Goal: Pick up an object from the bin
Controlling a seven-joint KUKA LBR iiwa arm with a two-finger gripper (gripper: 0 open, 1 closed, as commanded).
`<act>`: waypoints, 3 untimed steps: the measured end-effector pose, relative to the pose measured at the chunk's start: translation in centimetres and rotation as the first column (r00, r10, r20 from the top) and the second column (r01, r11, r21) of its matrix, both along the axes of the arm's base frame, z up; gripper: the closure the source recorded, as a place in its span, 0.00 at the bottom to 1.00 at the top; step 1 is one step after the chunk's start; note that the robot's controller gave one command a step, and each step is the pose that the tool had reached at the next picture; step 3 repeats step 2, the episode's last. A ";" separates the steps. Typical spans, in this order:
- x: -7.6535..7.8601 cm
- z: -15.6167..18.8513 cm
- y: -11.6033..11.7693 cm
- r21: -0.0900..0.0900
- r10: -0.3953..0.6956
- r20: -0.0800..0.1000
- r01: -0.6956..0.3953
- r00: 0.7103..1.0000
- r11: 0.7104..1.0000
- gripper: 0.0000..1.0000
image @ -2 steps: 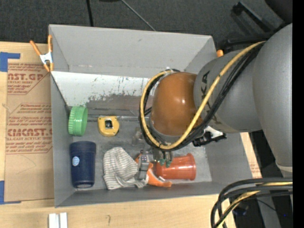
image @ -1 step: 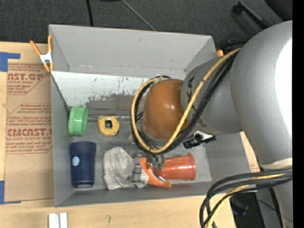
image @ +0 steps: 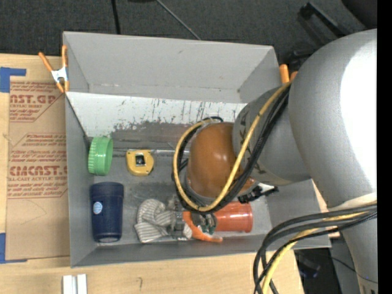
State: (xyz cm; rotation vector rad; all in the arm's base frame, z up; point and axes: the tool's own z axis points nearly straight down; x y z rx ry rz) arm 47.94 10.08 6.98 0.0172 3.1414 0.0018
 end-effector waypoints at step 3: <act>1.9 13.6 -0.4 0.000 0.007 0.001 -0.007 1.000 1.000 1.00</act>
Offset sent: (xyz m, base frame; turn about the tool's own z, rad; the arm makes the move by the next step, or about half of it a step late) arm 0.0186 -0.0050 0.1361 -0.0062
